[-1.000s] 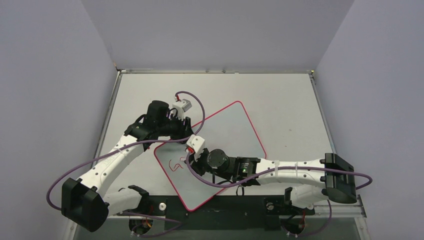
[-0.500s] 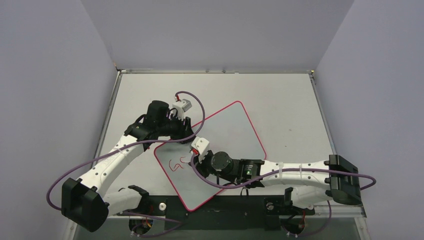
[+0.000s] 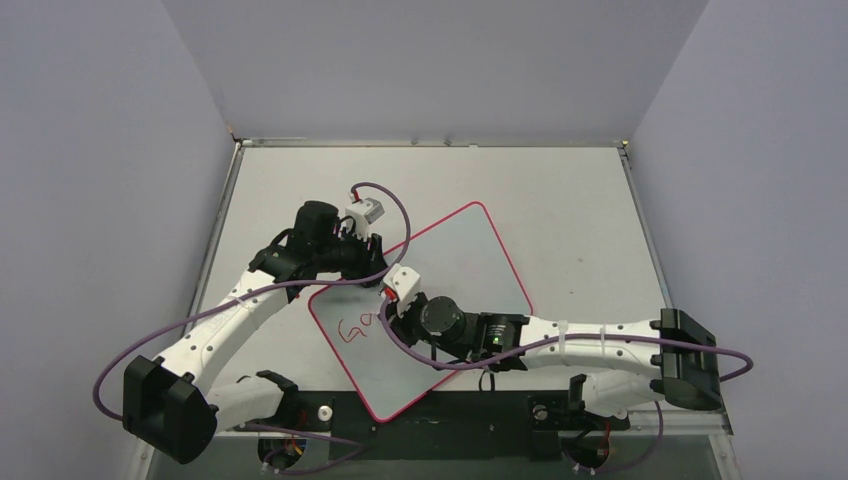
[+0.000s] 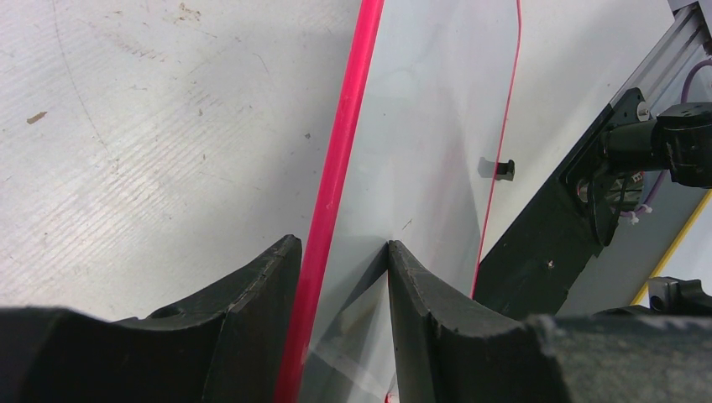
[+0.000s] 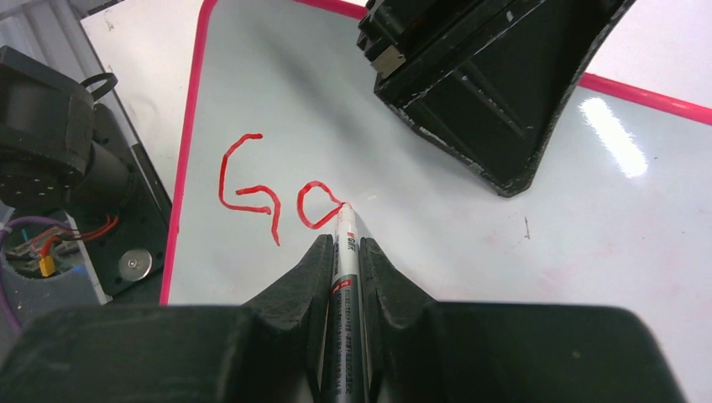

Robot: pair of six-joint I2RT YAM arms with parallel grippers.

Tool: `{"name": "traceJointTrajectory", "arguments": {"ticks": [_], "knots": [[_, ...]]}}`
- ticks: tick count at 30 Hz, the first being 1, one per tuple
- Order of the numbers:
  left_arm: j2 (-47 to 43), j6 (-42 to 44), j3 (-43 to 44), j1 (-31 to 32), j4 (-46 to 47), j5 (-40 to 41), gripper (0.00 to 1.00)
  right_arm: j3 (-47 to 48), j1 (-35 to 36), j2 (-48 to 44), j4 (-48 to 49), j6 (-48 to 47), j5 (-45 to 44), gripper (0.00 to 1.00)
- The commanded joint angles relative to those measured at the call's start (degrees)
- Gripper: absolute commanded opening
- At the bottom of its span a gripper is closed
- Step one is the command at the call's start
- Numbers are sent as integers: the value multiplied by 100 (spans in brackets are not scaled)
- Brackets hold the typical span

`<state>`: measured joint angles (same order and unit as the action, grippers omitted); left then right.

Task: Write a sentence on the whiteboard
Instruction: Write a sentence on the whiteboard stand.

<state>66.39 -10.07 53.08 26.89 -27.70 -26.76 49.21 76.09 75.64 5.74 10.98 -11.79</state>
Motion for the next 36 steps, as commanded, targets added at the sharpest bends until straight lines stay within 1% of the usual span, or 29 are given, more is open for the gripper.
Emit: {"name": "traceJointTrajectory", "arguments": {"ticks": [1,13,21,27,36], "knots": [[-30,242,43,0,252,633,0,262,-83,96,-113,-122,-306,0],[-37,242,40,0,257,637,0,424,31,281,-23,-166,59,0],[-40,242,36,0,251,646,0,312,63,-38,39,-67,206,0],[-42,242,49,0,254,646,0,163,48,-380,49,29,7,0],[-55,242,44,0,254,635,0,14,-106,-375,35,254,-533,0]]}}
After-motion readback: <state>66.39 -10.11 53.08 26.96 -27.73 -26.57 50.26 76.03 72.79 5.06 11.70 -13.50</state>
